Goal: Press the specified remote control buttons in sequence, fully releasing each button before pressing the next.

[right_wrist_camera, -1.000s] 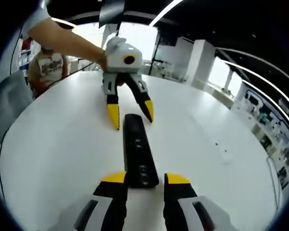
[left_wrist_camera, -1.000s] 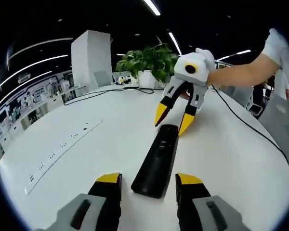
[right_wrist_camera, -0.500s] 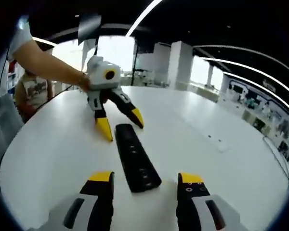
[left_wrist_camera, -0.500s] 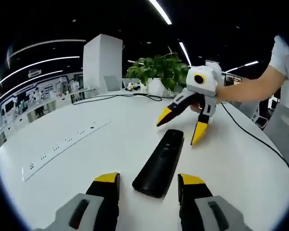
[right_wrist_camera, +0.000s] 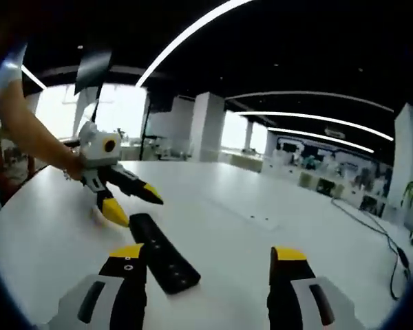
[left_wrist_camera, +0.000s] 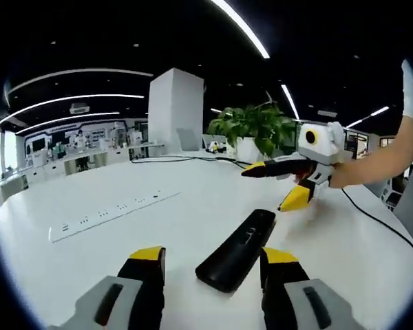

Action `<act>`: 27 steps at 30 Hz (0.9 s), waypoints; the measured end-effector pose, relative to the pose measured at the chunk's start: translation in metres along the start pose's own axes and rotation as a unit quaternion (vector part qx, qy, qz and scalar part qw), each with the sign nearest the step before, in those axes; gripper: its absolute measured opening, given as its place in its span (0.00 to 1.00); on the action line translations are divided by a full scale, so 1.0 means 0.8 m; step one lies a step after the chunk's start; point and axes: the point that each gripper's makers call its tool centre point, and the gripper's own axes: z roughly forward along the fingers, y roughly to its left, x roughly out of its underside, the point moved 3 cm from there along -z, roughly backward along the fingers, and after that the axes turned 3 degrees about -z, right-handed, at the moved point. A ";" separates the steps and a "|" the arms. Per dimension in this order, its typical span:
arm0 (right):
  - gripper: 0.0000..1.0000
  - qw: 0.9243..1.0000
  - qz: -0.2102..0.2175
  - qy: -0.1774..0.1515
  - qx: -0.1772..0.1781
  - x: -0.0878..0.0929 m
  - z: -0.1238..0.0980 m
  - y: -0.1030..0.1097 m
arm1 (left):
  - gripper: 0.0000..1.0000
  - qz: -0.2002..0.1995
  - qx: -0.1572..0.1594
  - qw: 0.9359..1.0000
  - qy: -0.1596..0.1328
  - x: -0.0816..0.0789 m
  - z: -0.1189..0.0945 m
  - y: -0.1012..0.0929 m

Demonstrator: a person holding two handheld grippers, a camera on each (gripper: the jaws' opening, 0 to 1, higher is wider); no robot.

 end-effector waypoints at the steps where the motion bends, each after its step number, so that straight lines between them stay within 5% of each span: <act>1: 0.77 1.000 0.006 -0.006 -0.002 -0.001 0.000 0.002 | 0.63 -0.002 -0.007 1.000 -0.005 -0.001 -0.001 0.000; 7: 0.85 0.999 0.003 0.010 0.039 0.010 -0.003 -0.004 | 0.72 0.013 -0.075 0.997 -0.026 -0.003 -0.011 0.008; 13: 0.88 0.998 0.010 0.015 0.063 0.019 -0.010 -0.006 | 0.86 -0.011 -0.135 0.990 -0.037 0.001 -0.019 0.016; 19: 0.99 0.992 0.031 0.002 0.123 0.018 -0.032 -0.017 | 0.99 -0.051 -0.196 0.978 -0.041 0.004 -0.032 0.025; 27: 0.99 0.986 0.039 -0.007 0.165 0.006 -0.073 -0.013 | 1.00 -0.060 -0.244 0.966 -0.057 0.000 -0.065 0.010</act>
